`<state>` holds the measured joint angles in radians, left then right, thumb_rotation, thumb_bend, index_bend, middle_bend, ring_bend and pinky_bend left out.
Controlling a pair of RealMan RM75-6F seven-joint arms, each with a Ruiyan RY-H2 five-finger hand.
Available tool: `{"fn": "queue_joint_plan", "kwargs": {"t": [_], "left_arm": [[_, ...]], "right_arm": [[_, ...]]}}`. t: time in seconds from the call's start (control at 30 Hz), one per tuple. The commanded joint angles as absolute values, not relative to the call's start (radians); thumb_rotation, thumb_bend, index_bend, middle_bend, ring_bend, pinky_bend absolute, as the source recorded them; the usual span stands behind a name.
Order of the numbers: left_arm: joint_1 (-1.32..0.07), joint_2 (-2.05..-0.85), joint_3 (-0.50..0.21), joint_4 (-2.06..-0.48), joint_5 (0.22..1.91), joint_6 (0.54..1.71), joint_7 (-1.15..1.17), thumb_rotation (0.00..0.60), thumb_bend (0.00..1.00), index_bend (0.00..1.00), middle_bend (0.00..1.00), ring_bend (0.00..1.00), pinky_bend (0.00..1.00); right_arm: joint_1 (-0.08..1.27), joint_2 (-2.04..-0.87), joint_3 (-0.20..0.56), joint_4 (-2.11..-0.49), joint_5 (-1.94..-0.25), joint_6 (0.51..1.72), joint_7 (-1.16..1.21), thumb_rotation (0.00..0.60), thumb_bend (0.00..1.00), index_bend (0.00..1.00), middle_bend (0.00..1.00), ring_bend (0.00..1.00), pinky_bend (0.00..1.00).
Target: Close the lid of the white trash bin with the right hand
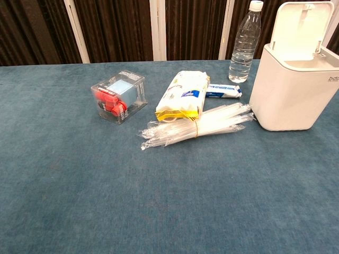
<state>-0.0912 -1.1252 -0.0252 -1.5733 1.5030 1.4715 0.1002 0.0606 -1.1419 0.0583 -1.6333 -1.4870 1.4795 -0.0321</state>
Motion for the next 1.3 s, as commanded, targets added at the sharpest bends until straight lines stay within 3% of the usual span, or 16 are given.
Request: {"fn": "queue_joint_plan", "kwargs": {"t": [0.03,0.43,0.73,0.77,0.83,0.9,1.0,1.1,1.3], "left_arm": [[-0.092,-1.126,-0.025,-1.573,1.504,1.471,0.100,0.600,0.00,0.00,0.00,0.00,0.00],[-0.089,-1.124,-0.025,-1.576,1.505,1.477,0.099,0.600,0.00,0.00,0.00,0.00,0.00],[-0.086,-1.119,-0.027,-1.584,1.504,1.484,0.090,0.600,0.00,0.00,0.00,0.00,0.00],[-0.086,-1.119,-0.028,-1.583,1.503,1.485,0.089,0.600,0.00,0.00,0.00,0.00,0.00],[-0.087,-1.119,-0.031,-1.585,1.499,1.484,0.083,0.600,0.00,0.00,0.00,0.00,0.00],[-0.090,-1.119,-0.034,-1.586,1.496,1.480,0.078,0.600,0.00,0.00,0.00,0.00,0.00],[-0.094,-1.120,-0.033,-1.587,1.496,1.472,0.077,0.600,0.00,0.00,0.00,0.00,0.00],[-0.095,-1.120,-0.034,-1.587,1.499,1.473,0.077,0.600,0.00,0.00,0.00,0.00,0.00],[-0.098,-1.120,-0.034,-1.592,1.498,1.467,0.071,0.600,0.00,0.00,0.00,0.00,0.00]], "right_arm": [[0.060,-1.142,0.058,-1.633,-1.487,1.480,-0.032,0.600,0.29,0.00,0.00,0.00,0.00],[0.061,-1.137,0.063,-1.648,-1.493,1.487,-0.022,0.600,0.29,0.00,0.00,0.00,0.00],[0.102,-1.090,0.135,-1.727,-1.446,1.470,-0.012,0.600,0.29,0.00,0.00,0.01,0.04],[0.114,-1.080,0.153,-1.737,-1.432,1.461,-0.013,0.600,0.29,0.00,0.01,0.04,0.10],[0.146,-1.055,0.193,-1.761,-1.388,1.427,-0.016,0.600,0.29,0.00,0.14,0.23,0.30],[0.175,-1.032,0.231,-1.781,-1.345,1.393,-0.015,0.600,0.29,0.00,0.47,0.58,0.58],[0.234,-0.976,0.296,-1.826,-1.235,1.296,0.001,0.600,0.35,0.00,0.69,0.81,0.73],[0.296,-0.915,0.358,-1.865,-1.106,1.181,0.020,0.600,0.47,0.00,0.78,0.90,0.79],[0.438,-0.847,0.453,-1.877,-0.872,0.999,0.000,0.600,0.63,0.00,0.84,0.95,0.83]]}}
